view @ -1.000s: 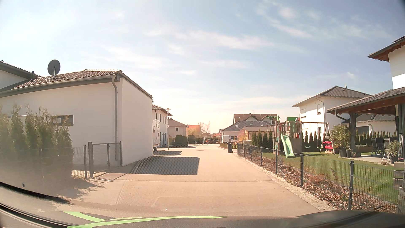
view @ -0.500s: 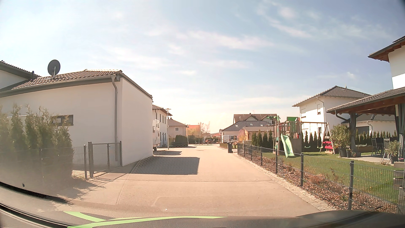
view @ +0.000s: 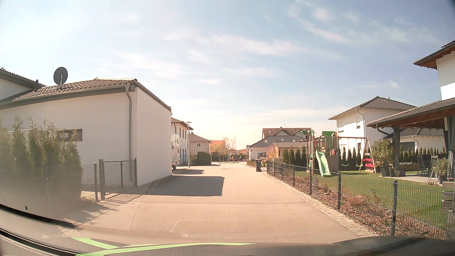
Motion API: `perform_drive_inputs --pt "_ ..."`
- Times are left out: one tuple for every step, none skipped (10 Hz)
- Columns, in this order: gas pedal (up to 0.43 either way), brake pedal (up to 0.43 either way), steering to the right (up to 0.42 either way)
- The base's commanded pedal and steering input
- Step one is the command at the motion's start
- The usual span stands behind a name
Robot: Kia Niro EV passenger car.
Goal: Follow the waypoints while adhering to traffic rules and regulations
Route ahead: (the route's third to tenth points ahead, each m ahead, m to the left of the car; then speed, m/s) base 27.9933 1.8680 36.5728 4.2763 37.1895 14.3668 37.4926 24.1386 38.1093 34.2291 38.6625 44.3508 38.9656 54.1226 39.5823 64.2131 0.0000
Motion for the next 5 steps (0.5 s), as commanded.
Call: perform_drive_inputs --pt "0.0 0.384 0.0" --pt "0.0 0.384 0.0" --pt "0.0 0.384 0.0" --pt "0.0 0.378 0.0" --pt "0.0 0.384 0.0"
